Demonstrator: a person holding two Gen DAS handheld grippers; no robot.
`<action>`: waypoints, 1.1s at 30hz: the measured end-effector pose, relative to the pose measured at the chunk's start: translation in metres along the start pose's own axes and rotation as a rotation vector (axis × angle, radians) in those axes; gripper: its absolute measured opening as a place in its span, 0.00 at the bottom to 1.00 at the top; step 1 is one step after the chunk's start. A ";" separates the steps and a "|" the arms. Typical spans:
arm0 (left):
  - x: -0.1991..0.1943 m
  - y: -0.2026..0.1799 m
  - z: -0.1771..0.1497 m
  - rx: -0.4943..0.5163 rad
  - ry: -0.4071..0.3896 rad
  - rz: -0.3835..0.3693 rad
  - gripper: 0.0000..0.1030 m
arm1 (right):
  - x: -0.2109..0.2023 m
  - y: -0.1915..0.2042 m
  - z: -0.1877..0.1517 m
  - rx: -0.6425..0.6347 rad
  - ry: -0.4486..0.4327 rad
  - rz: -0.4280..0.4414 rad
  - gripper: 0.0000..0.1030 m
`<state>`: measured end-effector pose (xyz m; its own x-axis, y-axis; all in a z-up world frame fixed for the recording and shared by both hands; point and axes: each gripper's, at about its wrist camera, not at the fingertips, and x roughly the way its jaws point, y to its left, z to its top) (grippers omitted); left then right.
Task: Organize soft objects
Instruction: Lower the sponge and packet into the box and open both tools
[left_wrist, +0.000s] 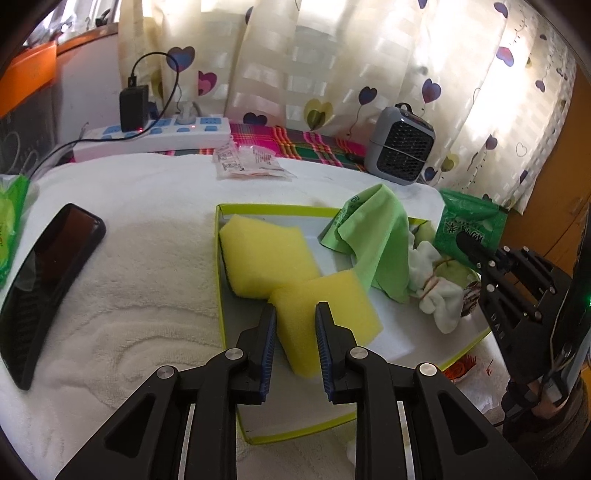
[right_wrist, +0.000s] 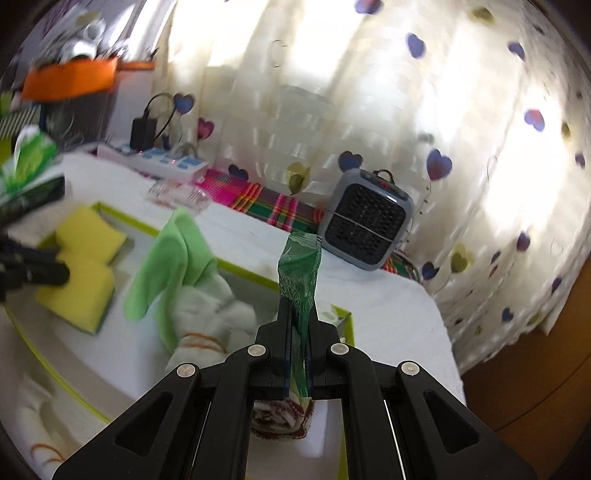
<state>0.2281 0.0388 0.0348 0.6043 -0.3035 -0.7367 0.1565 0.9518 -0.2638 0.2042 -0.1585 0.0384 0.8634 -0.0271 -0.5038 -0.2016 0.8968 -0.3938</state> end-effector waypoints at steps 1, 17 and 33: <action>0.000 0.000 0.000 -0.001 0.000 -0.001 0.19 | 0.000 0.002 -0.001 -0.011 -0.002 0.004 0.05; -0.001 0.001 -0.001 0.002 -0.003 0.019 0.21 | 0.002 0.009 -0.005 0.015 0.019 0.168 0.16; -0.012 -0.004 -0.004 0.015 -0.018 0.045 0.45 | -0.005 -0.010 -0.006 0.211 0.023 0.324 0.44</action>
<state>0.2172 0.0383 0.0419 0.6253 -0.2593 -0.7360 0.1399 0.9652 -0.2211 0.1991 -0.1706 0.0401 0.7595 0.2650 -0.5941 -0.3608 0.9315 -0.0456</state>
